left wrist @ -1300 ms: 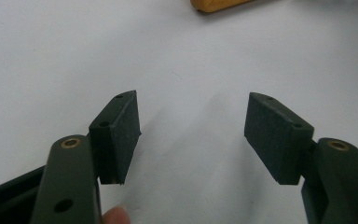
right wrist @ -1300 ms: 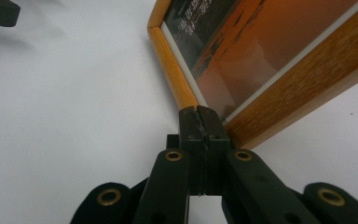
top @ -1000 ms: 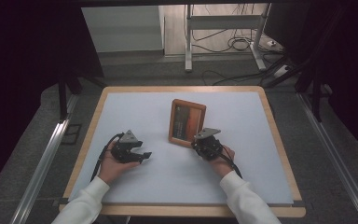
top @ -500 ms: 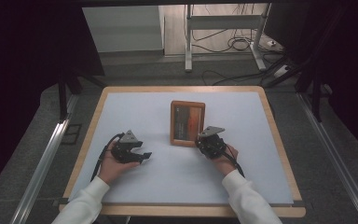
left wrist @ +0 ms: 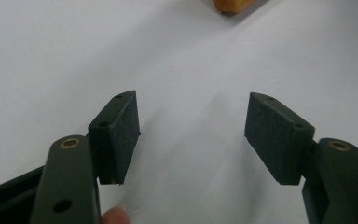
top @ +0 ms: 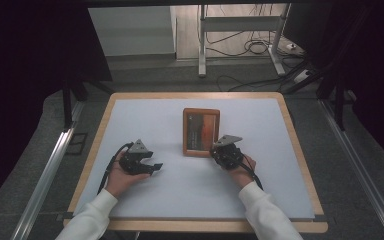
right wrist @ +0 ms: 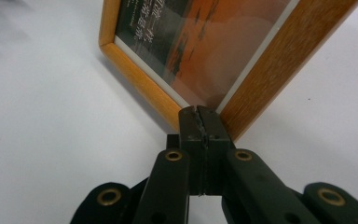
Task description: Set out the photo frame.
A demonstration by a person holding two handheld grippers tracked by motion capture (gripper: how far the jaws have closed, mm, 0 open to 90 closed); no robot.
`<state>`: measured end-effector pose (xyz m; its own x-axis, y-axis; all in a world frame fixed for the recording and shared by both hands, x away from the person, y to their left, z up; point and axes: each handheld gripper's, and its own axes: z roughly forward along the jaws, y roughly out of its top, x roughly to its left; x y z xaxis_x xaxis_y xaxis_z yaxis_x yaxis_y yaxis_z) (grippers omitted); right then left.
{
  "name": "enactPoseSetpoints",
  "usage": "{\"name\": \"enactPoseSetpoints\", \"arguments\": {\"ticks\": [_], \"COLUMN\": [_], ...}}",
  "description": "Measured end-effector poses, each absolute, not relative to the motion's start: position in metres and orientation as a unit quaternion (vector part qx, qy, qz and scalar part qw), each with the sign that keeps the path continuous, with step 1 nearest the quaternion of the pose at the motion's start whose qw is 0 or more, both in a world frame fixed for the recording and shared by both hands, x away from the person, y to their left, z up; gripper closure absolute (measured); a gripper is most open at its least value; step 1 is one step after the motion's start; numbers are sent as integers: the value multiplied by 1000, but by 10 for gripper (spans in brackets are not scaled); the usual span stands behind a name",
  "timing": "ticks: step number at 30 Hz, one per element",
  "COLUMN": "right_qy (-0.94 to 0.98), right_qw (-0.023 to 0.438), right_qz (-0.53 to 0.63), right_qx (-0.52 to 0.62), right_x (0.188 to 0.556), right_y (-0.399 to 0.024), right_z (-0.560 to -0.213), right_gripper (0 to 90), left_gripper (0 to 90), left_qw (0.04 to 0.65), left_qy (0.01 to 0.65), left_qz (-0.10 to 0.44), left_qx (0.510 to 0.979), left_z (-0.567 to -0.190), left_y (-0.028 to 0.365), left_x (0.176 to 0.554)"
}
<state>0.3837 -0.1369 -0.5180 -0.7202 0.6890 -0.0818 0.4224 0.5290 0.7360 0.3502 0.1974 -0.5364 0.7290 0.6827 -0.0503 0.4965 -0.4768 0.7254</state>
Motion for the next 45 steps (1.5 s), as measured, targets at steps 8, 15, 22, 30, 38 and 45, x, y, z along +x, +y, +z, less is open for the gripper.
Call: {"name": "enactPoseSetpoints", "arguments": {"ticks": [8,15,22,30,38,45], "right_qy": [850,847,847,835,816,797], "right_qw": [180,178,155,166,181,195], "right_qz": [375,389,405,407,417,413], "right_qx": [324,315,308,331,356,396], "right_x": [381,376,372,360,329,301], "right_y": [-138,-145,-158,-180,-228,-270], "right_z": [-514,-506,-499,-496,-498,-512], "right_gripper": [897,897,696,411,302,277], "left_gripper": [349,347,345,344,343,343], "left_qw": [379,380,388,396,404,400], "left_qy": [349,349,355,359,361,355], "left_qz": [124,126,130,137,144,145], "left_qx": [848,847,841,834,828,832], "left_z": [-536,-534,-531,-526,-523,-523], "left_y": [199,200,202,204,208,203], "left_x": [351,349,347,341,321,313]}}
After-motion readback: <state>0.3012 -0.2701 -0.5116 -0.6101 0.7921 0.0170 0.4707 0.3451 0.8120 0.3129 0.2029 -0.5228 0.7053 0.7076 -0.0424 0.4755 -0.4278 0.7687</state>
